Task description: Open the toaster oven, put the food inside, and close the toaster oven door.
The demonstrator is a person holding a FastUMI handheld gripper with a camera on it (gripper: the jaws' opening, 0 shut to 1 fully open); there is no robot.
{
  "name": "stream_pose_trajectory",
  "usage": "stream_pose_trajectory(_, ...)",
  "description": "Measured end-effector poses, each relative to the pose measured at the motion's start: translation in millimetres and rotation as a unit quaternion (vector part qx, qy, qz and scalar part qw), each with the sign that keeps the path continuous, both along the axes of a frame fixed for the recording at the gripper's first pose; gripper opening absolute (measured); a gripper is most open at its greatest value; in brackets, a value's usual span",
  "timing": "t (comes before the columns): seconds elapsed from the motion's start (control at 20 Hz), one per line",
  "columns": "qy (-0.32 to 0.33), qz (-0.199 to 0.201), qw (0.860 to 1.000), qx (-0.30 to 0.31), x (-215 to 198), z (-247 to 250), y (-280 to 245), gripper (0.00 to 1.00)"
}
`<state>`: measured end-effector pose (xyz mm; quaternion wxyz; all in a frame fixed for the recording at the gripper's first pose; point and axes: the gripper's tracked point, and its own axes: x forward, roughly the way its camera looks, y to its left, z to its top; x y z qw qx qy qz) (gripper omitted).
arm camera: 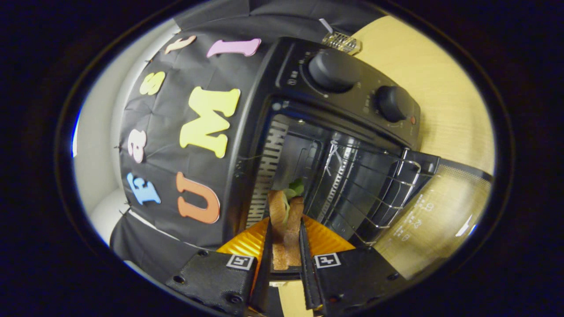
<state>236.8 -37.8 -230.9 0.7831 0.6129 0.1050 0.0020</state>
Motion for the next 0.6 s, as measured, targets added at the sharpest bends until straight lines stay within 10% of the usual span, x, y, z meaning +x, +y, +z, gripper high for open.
stream_pose_trajectory(0.3,0.021,0.057,0.992,-0.113,-4.5,-8.5,7.8,0.7)
stream_pose_trajectory(0.6,0.096,0.094,0.904,-0.406,-14.9,-27.9,11.8,0.99)
